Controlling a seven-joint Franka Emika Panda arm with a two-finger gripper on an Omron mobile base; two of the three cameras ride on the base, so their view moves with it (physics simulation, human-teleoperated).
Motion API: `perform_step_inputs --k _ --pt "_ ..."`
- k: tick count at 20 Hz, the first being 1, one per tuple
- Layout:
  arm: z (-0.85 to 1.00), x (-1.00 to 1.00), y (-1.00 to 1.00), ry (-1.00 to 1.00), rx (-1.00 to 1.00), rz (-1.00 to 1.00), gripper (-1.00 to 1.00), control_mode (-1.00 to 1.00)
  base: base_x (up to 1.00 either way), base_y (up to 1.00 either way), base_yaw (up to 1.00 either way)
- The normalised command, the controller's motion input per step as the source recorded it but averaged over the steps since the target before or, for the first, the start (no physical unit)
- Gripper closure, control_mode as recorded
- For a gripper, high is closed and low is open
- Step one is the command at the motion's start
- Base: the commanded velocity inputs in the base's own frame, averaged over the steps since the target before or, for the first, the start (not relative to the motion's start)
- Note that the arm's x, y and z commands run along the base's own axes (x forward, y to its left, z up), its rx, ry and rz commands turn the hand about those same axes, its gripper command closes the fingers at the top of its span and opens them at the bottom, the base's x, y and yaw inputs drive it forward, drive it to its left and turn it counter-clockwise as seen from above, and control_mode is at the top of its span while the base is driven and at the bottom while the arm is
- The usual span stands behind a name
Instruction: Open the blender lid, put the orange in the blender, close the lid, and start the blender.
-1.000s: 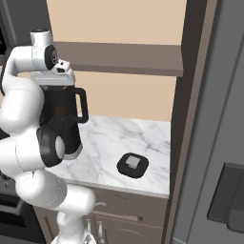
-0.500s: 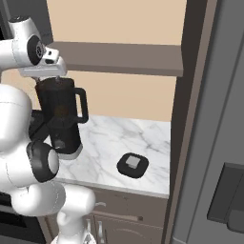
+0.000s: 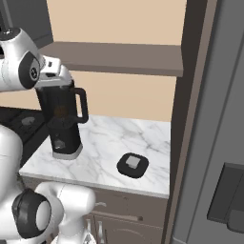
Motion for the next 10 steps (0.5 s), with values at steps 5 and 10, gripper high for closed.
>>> perform_step_inputs --k 5,10 --pt "-0.44 -0.52 -1.00 -0.03 0.00 0.00 -1.00 -1.00 0.00 0.00 0.00" --pt "-0.61 -0.45 -1.00 0.00 0.00 -0.01 -1.00 -1.00 0.00 0.00 0.00"
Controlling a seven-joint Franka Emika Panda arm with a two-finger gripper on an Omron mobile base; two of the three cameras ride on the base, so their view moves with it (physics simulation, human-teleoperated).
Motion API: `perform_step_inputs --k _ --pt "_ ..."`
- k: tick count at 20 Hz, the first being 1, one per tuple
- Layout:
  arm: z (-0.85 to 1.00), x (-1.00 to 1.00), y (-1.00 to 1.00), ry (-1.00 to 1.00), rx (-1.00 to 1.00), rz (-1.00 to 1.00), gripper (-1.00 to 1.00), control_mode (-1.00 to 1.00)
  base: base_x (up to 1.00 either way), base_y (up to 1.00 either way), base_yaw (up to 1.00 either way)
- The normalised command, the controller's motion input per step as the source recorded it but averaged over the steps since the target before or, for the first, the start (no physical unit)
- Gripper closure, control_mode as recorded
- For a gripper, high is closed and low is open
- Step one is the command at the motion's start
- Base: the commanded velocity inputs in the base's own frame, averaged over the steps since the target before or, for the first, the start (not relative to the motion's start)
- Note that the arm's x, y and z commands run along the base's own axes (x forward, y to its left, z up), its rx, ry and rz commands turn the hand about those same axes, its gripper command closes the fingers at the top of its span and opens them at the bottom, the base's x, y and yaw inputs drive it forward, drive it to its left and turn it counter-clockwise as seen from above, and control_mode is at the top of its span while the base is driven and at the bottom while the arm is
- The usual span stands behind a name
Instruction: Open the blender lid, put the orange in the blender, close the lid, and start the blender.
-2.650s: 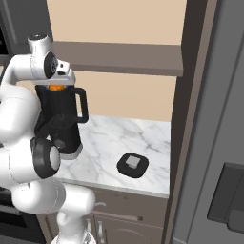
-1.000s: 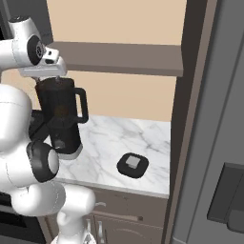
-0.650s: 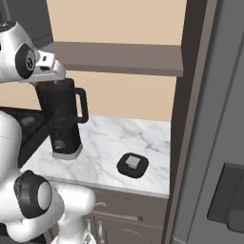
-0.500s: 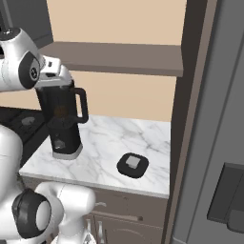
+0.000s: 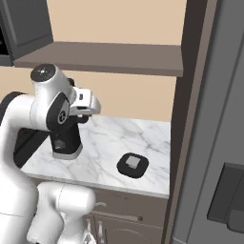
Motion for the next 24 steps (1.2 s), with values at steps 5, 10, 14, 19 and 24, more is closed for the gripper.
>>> perform_step_inputs --k 5,10,14,19,24 --pt "-0.70 -0.23 -1.00 0.03 0.01 -0.05 -1.00 -1.00 0.00 0.00 0.00" --pt "-0.60 0.00 -0.91 0.13 0.04 -0.08 -1.00 -1.00 0.00 0.00 0.00" --pt "-0.52 0.12 -0.65 0.15 0.01 -0.07 -1.00 -1.00 0.00 0.00 0.00" --pt "-0.46 0.37 -0.27 0.19 0.00 -0.05 -1.00 -1.00 0.00 0.00 0.00" --pt "-0.44 0.56 -0.04 0.22 0.00 -0.03 -1.00 -1.00 0.00 0.00 0.00"
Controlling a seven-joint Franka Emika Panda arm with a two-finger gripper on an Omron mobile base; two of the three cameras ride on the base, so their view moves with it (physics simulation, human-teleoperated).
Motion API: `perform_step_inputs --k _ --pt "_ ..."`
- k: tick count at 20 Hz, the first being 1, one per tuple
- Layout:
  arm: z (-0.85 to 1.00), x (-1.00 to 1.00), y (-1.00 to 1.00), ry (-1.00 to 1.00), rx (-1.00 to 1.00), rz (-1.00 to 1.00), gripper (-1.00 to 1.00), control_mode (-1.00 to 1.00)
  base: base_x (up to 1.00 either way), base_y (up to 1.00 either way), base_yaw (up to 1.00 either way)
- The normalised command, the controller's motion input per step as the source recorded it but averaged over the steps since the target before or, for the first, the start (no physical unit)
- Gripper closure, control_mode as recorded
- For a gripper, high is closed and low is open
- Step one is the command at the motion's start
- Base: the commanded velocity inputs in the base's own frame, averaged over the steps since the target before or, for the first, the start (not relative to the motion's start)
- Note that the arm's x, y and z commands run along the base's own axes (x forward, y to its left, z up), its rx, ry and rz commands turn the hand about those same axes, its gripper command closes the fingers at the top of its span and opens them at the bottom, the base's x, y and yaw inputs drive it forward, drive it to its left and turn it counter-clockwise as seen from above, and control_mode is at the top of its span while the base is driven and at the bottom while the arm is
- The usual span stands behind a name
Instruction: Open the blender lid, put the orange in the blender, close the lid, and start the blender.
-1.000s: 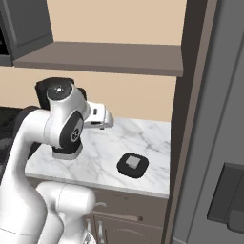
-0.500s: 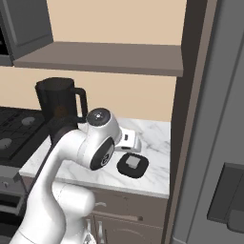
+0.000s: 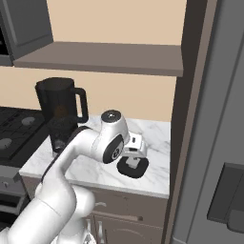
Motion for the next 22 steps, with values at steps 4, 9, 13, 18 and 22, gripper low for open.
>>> perform_step_inputs --k 4,9,13,18,22 --pt "-0.38 0.57 0.00 0.15 0.01 0.00 -1.00 -1.00 0.00 0.00 0.00" --pt "-0.38 0.36 0.00 0.04 0.07 0.00 -1.00 -1.00 0.00 0.00 0.00" --pt "-0.42 0.23 0.00 0.00 0.08 0.00 -1.00 -1.00 0.00 0.00 0.00" --pt "-0.40 0.24 0.00 0.00 0.04 0.00 -1.00 -1.00 0.00 0.00 0.00" --pt "-0.33 0.25 -0.01 0.01 0.00 0.00 -1.00 -1.00 0.00 0.00 0.00"
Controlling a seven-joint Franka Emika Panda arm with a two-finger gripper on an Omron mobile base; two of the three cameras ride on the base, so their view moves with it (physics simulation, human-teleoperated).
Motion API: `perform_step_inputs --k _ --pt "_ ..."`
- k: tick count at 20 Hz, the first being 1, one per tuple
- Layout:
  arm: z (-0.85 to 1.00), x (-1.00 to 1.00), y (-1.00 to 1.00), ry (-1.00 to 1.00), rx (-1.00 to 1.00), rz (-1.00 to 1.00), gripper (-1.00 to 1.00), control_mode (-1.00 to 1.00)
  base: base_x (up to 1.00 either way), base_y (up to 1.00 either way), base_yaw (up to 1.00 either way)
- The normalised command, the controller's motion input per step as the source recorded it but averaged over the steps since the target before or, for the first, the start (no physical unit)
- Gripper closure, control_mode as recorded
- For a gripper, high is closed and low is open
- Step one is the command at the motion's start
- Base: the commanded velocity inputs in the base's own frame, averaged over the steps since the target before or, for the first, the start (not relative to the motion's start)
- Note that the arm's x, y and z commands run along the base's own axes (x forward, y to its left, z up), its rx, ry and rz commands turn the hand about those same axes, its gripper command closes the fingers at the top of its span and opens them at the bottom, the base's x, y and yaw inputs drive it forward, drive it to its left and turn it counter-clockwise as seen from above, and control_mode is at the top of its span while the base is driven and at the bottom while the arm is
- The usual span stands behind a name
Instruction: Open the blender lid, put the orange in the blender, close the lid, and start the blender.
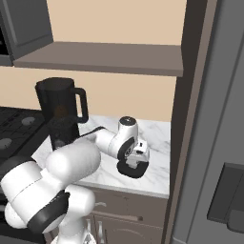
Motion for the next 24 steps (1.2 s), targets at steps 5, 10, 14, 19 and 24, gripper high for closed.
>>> perform_step_inputs --k 5,10,14,19,24 --pt "-0.31 0.21 -0.01 0.02 0.00 -0.01 -1.00 -1.00 0.00 0.00 0.00" --pt "-0.26 0.14 -0.02 0.04 0.00 -0.04 -1.00 -1.00 0.00 0.00 0.00" --pt "-0.13 0.10 -0.04 0.03 0.00 -0.06 -1.00 -1.00 0.00 0.00 0.00" --pt "-0.01 0.20 0.00 0.01 0.00 -0.08 -1.00 -1.00 0.00 0.00 0.00" --pt "-0.19 0.16 0.00 0.03 0.00 -0.08 -1.00 -1.00 0.00 0.00 0.00"
